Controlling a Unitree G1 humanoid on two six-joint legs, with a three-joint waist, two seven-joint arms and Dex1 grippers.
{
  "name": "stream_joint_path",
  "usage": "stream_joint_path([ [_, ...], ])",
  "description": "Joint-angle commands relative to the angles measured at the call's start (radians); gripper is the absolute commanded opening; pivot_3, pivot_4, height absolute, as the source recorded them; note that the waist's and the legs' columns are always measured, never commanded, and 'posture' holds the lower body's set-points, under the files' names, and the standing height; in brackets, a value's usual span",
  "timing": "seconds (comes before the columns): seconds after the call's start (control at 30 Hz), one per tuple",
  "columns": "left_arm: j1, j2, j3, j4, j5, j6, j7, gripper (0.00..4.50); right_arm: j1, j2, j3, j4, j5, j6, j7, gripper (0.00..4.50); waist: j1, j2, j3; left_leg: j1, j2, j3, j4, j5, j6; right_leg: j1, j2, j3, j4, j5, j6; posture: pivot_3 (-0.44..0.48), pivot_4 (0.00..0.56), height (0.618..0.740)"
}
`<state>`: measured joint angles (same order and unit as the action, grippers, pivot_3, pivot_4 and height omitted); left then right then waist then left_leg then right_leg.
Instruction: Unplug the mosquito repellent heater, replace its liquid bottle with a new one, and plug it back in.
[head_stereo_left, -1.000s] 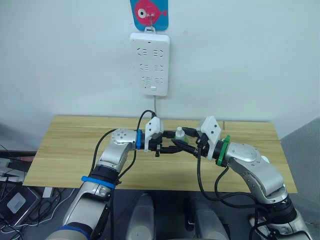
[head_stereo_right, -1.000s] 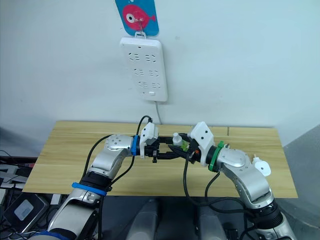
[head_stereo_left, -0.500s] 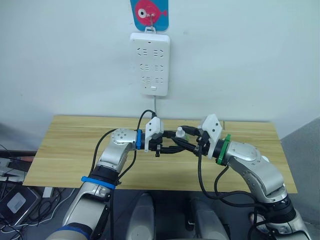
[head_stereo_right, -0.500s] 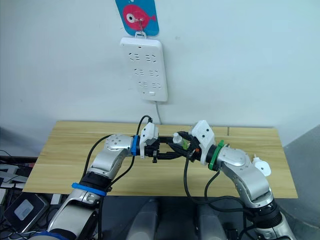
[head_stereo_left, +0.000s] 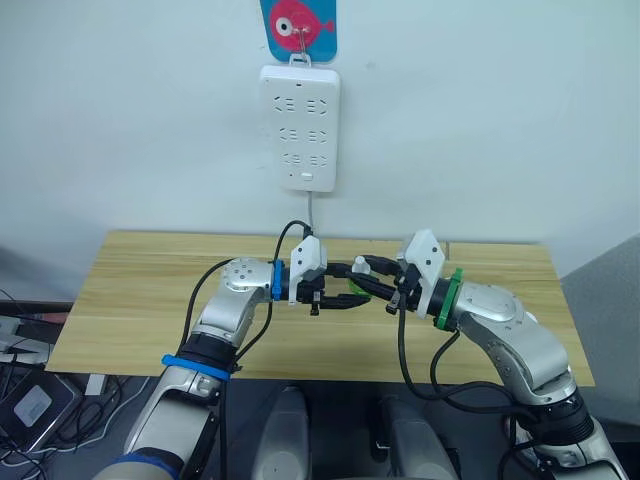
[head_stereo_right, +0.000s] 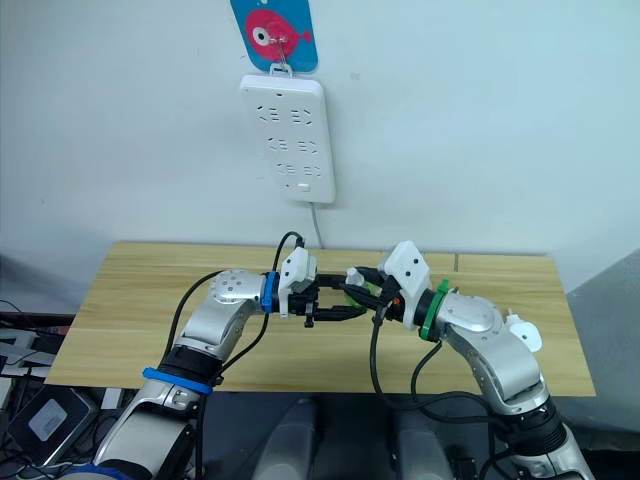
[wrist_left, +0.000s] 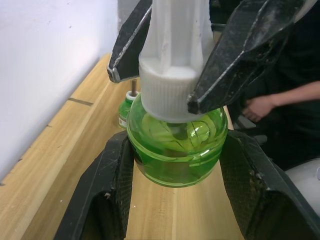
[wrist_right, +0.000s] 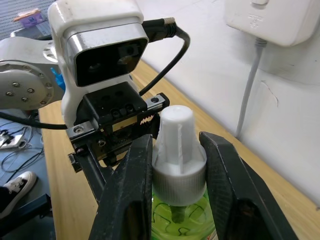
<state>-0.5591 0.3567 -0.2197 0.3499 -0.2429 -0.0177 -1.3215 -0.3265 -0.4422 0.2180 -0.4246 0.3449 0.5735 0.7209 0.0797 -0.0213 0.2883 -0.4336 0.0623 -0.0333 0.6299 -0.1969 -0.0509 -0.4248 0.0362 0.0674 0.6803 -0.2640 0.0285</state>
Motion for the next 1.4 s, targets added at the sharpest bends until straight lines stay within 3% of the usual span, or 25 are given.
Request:
stream_joint_path([
  [0.03, 0.0, 0.015, -0.041, -0.041, 0.006, -0.082, -0.083, 2.18, -0.078, -0.055, 0.027, -0.009, 0.097, -0.046, 0.227, 1.06, 0.0, 0.0, 0.0, 0.0, 0.0, 0.0, 0.0, 0.0, 0.0, 0.0, 0.0, 0.0, 0.0, 0.0, 0.0, 0.247, 0.264, 0.74],
  [0.27, -0.015, 0.067, -0.095, -0.028, 0.001, -0.234, -0.28, 2.18, -0.332, -0.088, 0.1, 0.286, 0.1, -0.142, 0.611, 1.06, 0.0, 0.0, 0.0, 0.001, 0.001, 0.0, 0.0, 0.0, 0.0, 0.001, 0.001, 0.0, 0.0, 0.0, 0.0, 0.296, 0.274, 0.74],
  [0.43, -0.045, 0.072, -0.095, 0.036, 0.009, -0.28, -0.293, 2.18, -0.351, -0.068, 0.121, 0.364, 0.048, -0.257, 0.675, 1.06, 0.008, 0.0, 0.0, 0.0, 0.0, -0.001, 0.0, 0.0, 0.0, 0.001, 0.001, -0.002, 0.0, 0.0, -0.001, 0.315, 0.283, 0.74],
  [0.53, -0.05, 0.07, -0.08, 0.063, 0.011, -0.283, -0.27, 2.18, -0.335, -0.063, 0.096, 0.355, 0.058, -0.233, 0.651, 2.12, 0.014, 0.001, 0.001, 0.0, 0.0, -0.001, 0.0, 0.0, 0.0, 0.001, 0.0, -0.001, 0.0, 0.0, -0.002, 0.309, 0.282, 0.74],
  [0.77, -0.037, 0.071, -0.056, 0.099, 0.019, -0.287, -0.219, 2.18, -0.185, -0.159, -0.034, 0.275, 0.06, -0.164, 0.527, 4.48, 0.028, 0.001, 0.001, 0.0, 0.0, -0.002, 0.0, 0.0, 0.0, 0.001, 0.0, -0.002, 0.0, 0.001, -0.003, 0.265, 0.264, 0.74],
  [0.9, -0.061, 0.059, -0.033, 0.137, 0.014, -0.248, -0.168, 2.18, -0.045, -0.198, -0.093, 0.142, 0.072, -0.113, 0.436, 4.48, 0.029, 0.001, 0.001, 0.0, 0.0, -0.002, 0.0, 0.0, 0.0, 0.001, 0.0, -0.002, 0.0, 0.0, -0.002, 0.257, 0.264, 0.74],
  [1.0, -0.073, 0.042, -0.006, 0.149, 0.011, -0.195, -0.094, 2.18, 0.015, -0.163, -0.108, 0.036, 0.056, -0.066, 0.303, 4.48, 0.023, 0.001, 0.0, 0.0, 0.0, -0.002, 0.0, 0.0, 0.0, 0.001, 0.0, -0.002, 0.0, 0.0, -0.001, 0.229, 0.254, 0.74],
  [1.13, -0.072, 0.016, 0.021, 0.152, 0.019, -0.17, -0.011, 2.18, 0.002, -0.014, -0.059, -0.043, -0.032, -0.012, 0.048, 4.48, -0.003, 0.001, 0.0, 0.001, 0.001, -0.002, 0.0, 0.0, 0.0, 0.001, 0.001, -0.002, 0.001, 0.0, -0.001, 0.217, 0.252, 0.74],
  [1.4, -0.081, 0.005, 0.019, 0.147, 0.021, -0.157, 0.019, 2.18, -0.061, 0.139, 0.046, -0.004, -0.138, 0.025, -0.147, 4.48, -0.006, 0.001, 0.0, 0.001, 0.001, -0.002, 0.0, 0.001, -0.001, 0.001, 0.001, -0.002, 0.001, 0.0, -0.001, 0.223, 0.248, 0.74],
])
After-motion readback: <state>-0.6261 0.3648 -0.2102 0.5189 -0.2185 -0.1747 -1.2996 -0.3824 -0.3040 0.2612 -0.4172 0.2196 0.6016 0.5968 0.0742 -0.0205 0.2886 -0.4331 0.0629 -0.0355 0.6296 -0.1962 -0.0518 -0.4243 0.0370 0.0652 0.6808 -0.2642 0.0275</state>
